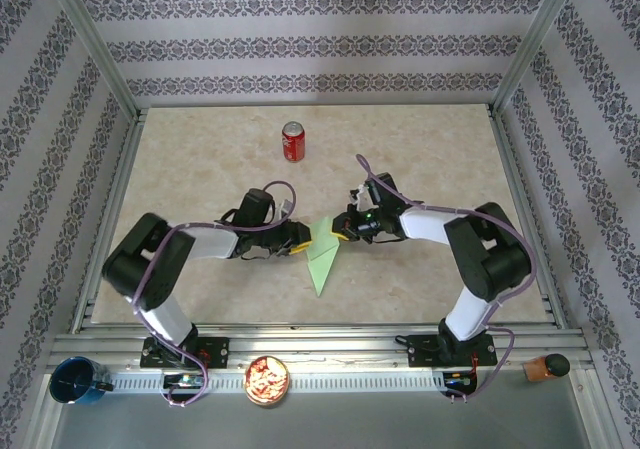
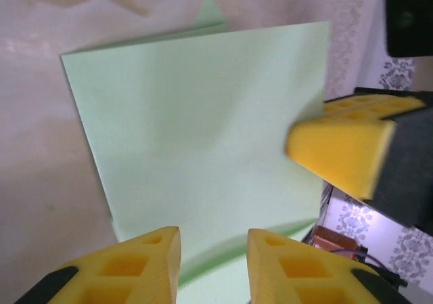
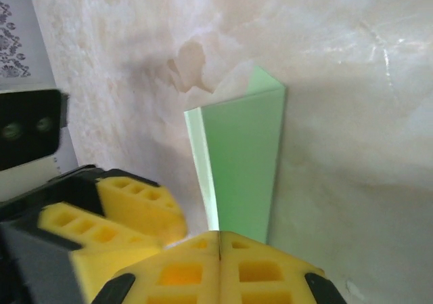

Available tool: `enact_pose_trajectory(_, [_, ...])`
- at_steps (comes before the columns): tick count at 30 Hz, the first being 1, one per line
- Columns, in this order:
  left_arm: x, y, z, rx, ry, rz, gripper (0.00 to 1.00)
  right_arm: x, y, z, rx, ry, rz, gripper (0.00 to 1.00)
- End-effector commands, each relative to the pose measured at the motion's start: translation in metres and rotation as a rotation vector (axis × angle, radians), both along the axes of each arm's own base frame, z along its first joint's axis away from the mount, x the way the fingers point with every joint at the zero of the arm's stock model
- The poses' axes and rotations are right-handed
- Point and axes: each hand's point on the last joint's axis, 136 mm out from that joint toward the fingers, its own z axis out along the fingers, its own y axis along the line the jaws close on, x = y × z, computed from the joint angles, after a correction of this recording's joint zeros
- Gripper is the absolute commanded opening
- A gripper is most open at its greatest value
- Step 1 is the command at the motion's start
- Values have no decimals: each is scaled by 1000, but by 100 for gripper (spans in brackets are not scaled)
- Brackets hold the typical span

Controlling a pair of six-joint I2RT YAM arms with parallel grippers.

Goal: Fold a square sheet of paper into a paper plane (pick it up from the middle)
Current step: Fold the wing for the fifth time at the center of the table.

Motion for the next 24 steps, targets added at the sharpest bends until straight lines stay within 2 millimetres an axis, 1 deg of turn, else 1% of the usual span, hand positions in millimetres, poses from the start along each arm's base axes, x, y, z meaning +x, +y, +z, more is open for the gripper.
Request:
enact_pose_trajectory(1, [-7,12,18,119,-115,-32,34,7,-19,21,-33,-37,-158,0])
enact_pose_trajectory(4, [-14,30,19,291,-221,-17,33,5,-43,17,-74,0,-356,0])
enact_pose_trajectory(6, [-21,36,20,420,-320,-39,32,1,-52,14,-76,5,-457,0])
enact_pose_trajectory(8, [-32,32,28,502,-442,-96,32,-5,-59,13,-84,8,-533,0])
enact_pose_trajectory(10, [-41,23,33,545,-530,-155,36,-10,-64,14,-95,-5,-592,0])
enact_pose_trajectory(13, [-52,1,36,554,-601,-240,41,-17,-69,13,-94,-1,-648,0])
enact_pose_trajectory(17, [-68,-32,27,558,-644,-370,45,-21,-70,15,-68,12,-675,0])
enact_pose_trajectory(19, [-74,-43,20,569,-643,-415,46,-22,-70,17,-59,12,-679,0])
enact_pose_trajectory(24, [-83,-62,12,602,-696,-482,47,-24,-71,17,-53,14,-678,0])
